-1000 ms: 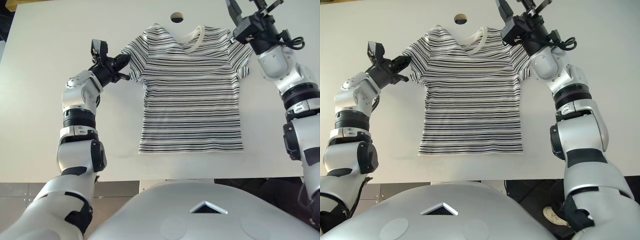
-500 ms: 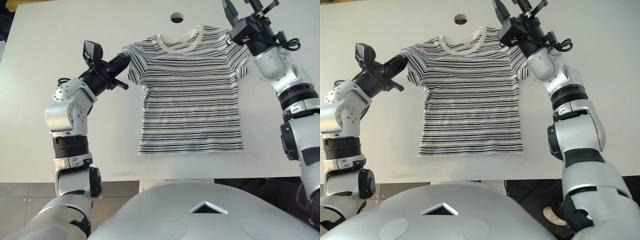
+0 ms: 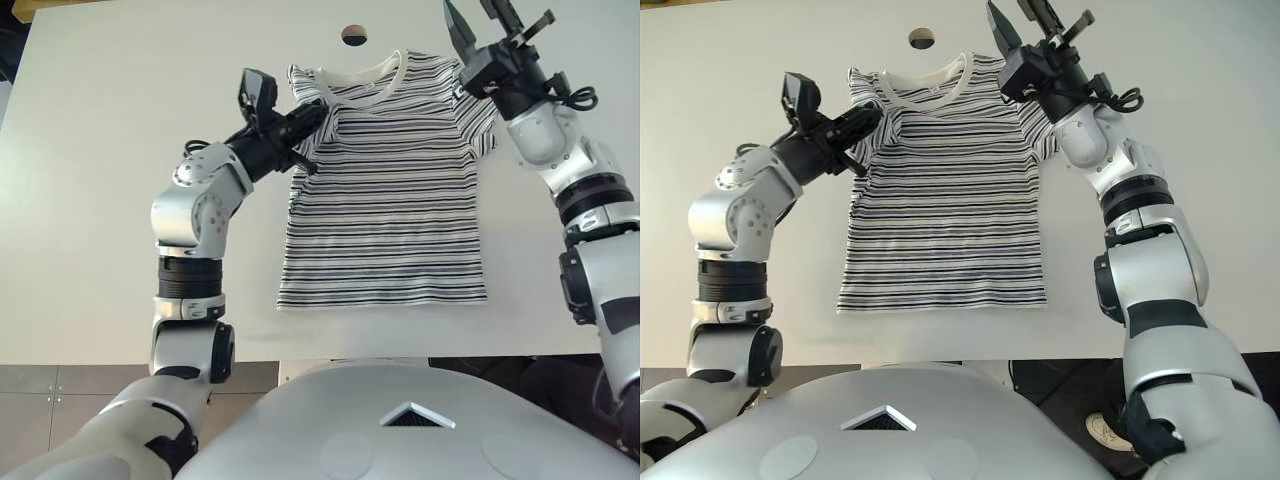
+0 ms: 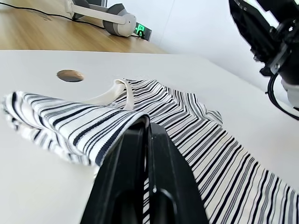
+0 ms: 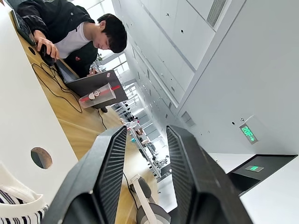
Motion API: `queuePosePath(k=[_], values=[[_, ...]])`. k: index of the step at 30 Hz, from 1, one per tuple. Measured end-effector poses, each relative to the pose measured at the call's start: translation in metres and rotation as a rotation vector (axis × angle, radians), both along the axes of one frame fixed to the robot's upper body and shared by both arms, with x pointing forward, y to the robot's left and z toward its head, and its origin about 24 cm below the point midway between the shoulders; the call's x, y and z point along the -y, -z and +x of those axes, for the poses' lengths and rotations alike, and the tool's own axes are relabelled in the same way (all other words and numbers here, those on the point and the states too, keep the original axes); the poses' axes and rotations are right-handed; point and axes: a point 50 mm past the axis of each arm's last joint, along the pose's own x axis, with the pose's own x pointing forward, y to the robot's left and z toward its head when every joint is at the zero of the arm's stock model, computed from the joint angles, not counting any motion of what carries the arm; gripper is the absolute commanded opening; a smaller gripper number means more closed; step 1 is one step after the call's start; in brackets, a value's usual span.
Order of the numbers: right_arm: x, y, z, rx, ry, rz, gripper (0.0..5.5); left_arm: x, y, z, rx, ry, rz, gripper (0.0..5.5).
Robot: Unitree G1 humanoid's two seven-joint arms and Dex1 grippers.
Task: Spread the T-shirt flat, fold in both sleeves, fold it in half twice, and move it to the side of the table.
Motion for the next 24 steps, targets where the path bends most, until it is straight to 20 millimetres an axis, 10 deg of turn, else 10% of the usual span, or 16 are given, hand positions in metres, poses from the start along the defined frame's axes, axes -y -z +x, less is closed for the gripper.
queuePosePath(k=[8, 18, 24], values=[[0.004, 0.003, -0.001, -0.011, 0.011, 0.0, 1.58, 0.018, 0.029, 0.006, -0.089, 0.008, 0.014, 0.12], [0.024, 0.002, -0.002, -0.031, 0.069, 0.022, 1.58, 0.026, 0.04, 0.004, -0.094, 0.036, 0.031, 1.68], [0.057, 0.015, 0.009, -0.425, 0.172, 0.239, 1.58, 0.037, 0.024, -0.003, -0.015, 0.129, -0.013, 2.64]])
